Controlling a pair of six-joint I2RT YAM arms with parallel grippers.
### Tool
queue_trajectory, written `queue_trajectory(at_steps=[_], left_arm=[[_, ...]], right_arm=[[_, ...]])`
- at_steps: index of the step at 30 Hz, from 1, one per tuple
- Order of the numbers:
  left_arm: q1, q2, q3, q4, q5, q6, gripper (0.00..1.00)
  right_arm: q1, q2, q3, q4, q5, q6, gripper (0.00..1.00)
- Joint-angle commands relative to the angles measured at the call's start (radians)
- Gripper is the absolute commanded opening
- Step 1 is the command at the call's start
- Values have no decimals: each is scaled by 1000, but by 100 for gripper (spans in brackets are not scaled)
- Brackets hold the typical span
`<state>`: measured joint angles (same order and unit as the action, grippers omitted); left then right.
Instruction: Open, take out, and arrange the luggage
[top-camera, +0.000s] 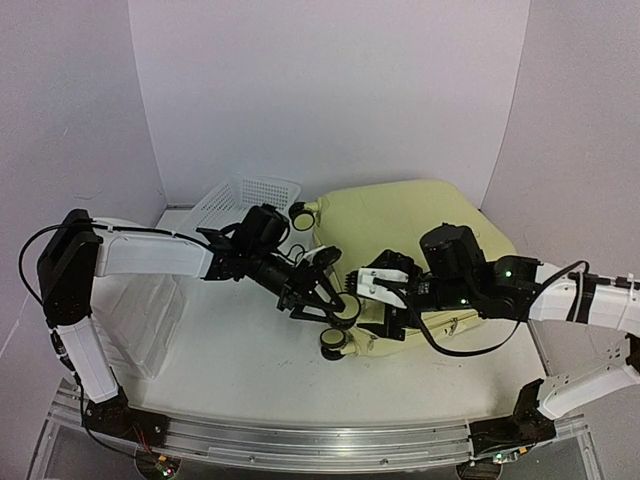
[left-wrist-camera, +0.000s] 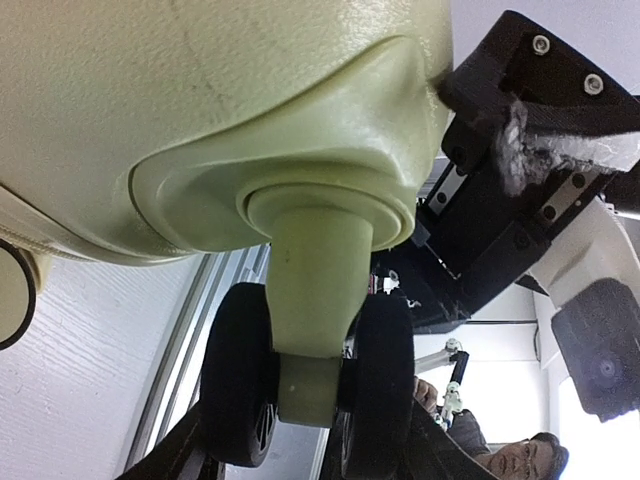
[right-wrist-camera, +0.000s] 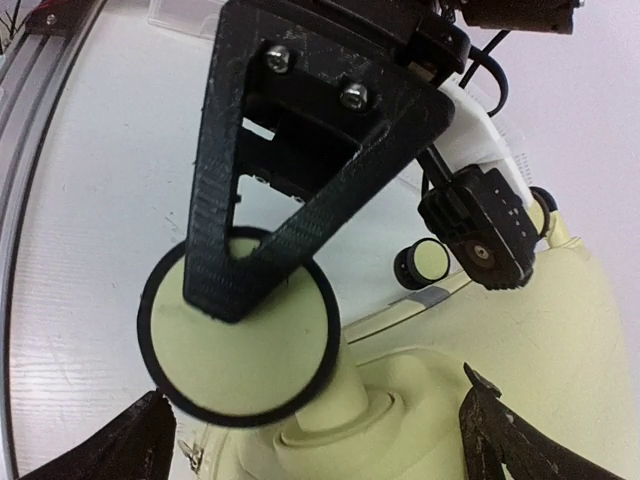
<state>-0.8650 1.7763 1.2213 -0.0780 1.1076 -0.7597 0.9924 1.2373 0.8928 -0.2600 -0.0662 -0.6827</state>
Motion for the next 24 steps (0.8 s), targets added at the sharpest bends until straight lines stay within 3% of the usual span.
queue_trajectory(at_steps=[1, 6, 15, 19, 22, 24], left_arm=[[-7, -4, 71, 73, 90, -17, 54], [-6, 7, 87, 73, 109, -41, 52], [-6, -8, 81, 74, 109, -63, 52], [-6, -10, 74, 98, 106, -64, 52], [-5, -21, 64, 103, 103, -62, 54], [-2, -39, 48, 104, 90, -51, 60]], right_arm=[[-1, -71, -72, 82, 18, -159, 98], [48, -27, -126, 239, 81, -237, 98], [172, 76, -156, 521, 384, -399, 98], [193, 106, -147, 591, 443, -426, 86], [195, 99, -143, 572, 430, -408, 59], [193, 84, -142, 535, 410, -386, 47]])
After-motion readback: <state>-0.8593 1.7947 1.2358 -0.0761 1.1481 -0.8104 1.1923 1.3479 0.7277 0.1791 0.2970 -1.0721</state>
